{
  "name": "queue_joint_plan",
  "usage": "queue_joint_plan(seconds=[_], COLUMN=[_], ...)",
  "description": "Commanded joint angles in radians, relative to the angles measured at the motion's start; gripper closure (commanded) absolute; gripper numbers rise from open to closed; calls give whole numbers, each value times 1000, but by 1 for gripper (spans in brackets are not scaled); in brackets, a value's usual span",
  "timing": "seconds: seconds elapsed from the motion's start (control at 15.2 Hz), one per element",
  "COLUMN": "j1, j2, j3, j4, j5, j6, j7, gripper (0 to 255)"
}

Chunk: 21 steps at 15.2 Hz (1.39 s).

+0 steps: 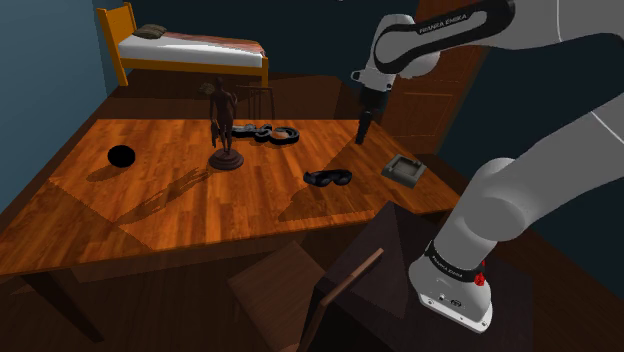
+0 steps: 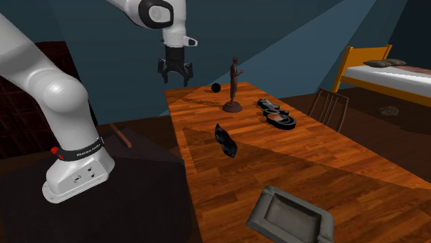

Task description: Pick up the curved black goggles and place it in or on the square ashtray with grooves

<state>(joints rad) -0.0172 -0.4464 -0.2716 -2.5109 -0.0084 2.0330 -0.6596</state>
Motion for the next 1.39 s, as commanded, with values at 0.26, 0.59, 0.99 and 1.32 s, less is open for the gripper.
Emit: queue_joint_plan(seconds=[0.26, 0.59, 0.99, 1.32], j1=[19, 25, -26, -100], j2=[235, 451, 719, 931], j3=[-101, -152, -136, -83], j4=[61, 150, 309, 478], j5=[44, 146, 294, 374], j6=[148, 237, 289, 298], j7=[-220, -424, -660, -803], gripper=[0, 0, 0, 0])
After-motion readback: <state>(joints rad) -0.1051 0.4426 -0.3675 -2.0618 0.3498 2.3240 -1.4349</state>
